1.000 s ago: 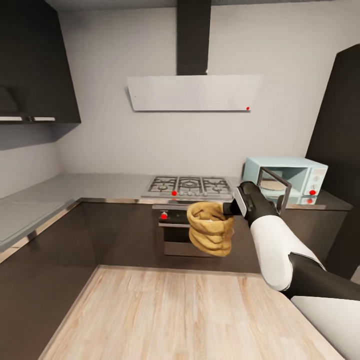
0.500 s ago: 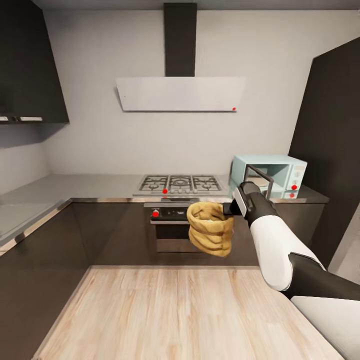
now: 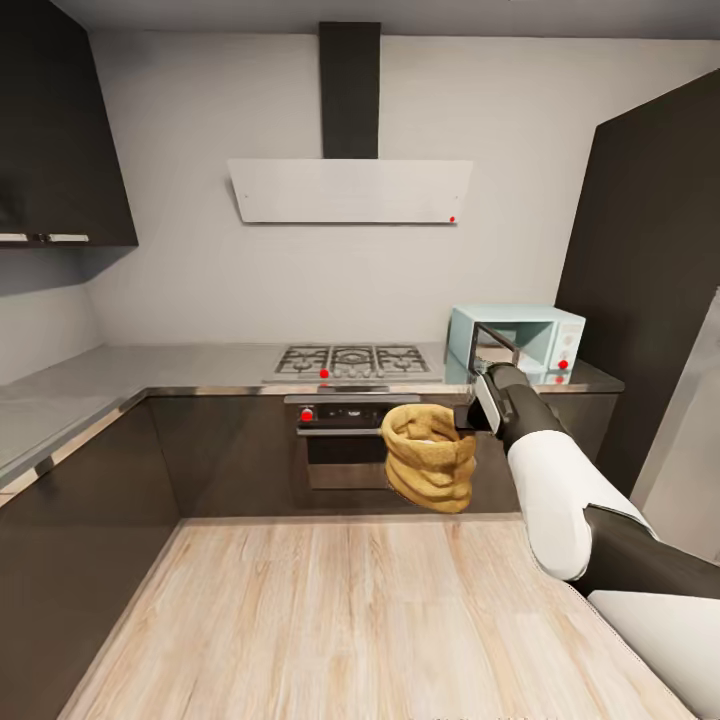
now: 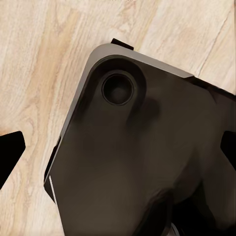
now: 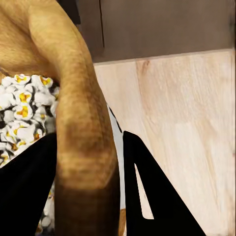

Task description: In the kitchen, take the popcorn bag from the countertop, put it into the microwave, and heat it until the popcorn is cooked so the cooked popcorn ends up inside the bag.

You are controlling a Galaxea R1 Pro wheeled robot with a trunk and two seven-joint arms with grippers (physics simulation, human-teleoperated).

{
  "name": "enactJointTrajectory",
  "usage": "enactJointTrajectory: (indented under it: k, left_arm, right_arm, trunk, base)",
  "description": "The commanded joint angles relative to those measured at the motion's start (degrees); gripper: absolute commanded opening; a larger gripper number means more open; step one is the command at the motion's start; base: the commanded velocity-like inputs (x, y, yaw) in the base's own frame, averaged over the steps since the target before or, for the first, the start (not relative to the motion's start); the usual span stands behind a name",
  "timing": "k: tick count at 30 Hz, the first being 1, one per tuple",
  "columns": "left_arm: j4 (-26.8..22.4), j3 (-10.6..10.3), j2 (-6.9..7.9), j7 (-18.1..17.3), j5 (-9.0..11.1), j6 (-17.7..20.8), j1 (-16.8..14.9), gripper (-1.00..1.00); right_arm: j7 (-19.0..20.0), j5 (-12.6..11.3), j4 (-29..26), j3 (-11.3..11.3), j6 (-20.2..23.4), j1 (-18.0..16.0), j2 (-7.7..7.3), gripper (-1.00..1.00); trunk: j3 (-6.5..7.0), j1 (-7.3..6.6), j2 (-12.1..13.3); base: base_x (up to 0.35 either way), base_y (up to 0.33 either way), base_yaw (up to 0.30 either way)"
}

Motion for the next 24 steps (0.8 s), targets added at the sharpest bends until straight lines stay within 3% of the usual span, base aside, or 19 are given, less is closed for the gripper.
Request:
enactJointTrajectory:
  k: [1,15,24]
  left_arm:
    - [-0.01,0.23,0.0,-0.03,0.08,-0.12,-0.01,1.0]
    - [-0.01,0.33,0.07,-0.03,0.19,-0.13,-0.01,1.0]
    - [-0.01,0.32,0.01,-0.03,0.14,-0.13,-0.01,1.0]
  right_arm:
    - [-0.31,-0.33,-0.03,-0.4,0.09,-0.07,-0.2,-1.0]
    - [0.28,-0.47,-0.03,-0.4,0.09,-0.07,-3.79,-1.0]
    - [0.31,-0.53,0.04,-0.4,0.09,-0.07,-5.09,-1.0]
  trunk:
    - [-0.07,0.0,-0.05]
    - [-0.07,0.0,-0.05]
    - [-0.07,0.0,-0.05]
  base:
    - [-0.01,0.0,-0.269]
    - [-0.001,0.0,-0.285]
    - [0.0,0.0,-0.286]
